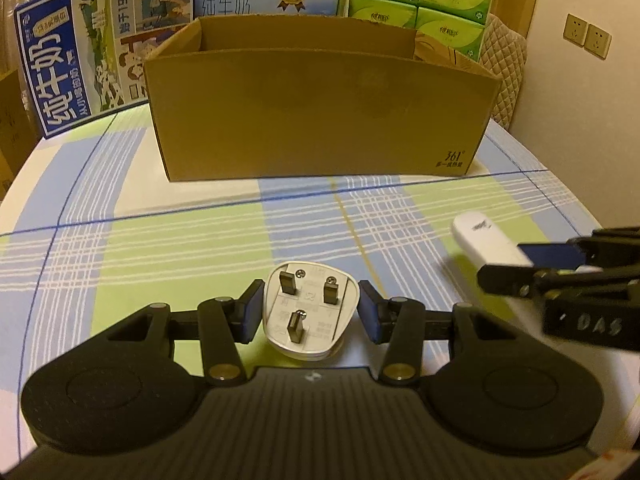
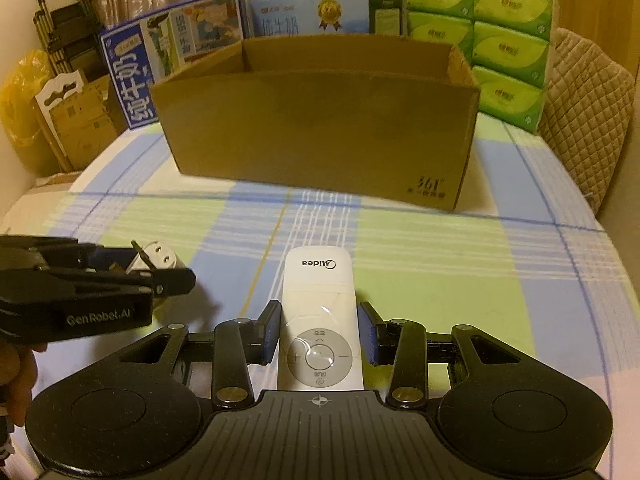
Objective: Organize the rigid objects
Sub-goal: 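Lift the plug and remote with both grippers and carry them over the box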
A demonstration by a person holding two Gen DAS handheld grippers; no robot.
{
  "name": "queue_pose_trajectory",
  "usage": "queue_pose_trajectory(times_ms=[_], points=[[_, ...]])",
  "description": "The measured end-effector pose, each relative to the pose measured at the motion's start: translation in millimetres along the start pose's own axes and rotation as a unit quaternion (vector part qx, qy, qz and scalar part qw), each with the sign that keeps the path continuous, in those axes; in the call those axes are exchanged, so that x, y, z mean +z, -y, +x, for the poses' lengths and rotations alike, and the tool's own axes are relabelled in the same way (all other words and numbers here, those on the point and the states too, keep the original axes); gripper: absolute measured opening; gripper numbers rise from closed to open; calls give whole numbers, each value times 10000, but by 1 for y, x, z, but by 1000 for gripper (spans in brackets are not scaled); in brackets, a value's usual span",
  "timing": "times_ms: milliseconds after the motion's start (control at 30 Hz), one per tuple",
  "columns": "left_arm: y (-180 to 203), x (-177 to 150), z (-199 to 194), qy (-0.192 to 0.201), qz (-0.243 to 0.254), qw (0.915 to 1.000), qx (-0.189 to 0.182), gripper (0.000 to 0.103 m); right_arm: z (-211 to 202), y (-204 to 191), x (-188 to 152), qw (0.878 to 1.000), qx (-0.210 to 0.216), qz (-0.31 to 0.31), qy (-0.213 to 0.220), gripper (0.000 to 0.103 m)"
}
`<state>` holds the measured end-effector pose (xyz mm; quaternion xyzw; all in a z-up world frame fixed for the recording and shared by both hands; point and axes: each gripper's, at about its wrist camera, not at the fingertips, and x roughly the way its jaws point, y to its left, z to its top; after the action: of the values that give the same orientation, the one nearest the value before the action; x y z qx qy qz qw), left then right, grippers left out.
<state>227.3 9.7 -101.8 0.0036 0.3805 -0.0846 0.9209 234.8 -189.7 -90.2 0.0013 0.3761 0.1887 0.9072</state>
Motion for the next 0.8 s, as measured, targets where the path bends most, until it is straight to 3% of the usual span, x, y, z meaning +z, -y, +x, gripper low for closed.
queue_pose_trajectory(times_ms=[333,600,800], points=[[13,40,-23,141,116,9998,-94,44,-33,19,44,9995,-2,63,312,37],[19,117,-39,613,543,9966,-34,44,-50,39,112,9980,93,199,592,37],[12,171,-29,765,727,9944,95,44,-39,49,166,9977,-17,82,677,37]])
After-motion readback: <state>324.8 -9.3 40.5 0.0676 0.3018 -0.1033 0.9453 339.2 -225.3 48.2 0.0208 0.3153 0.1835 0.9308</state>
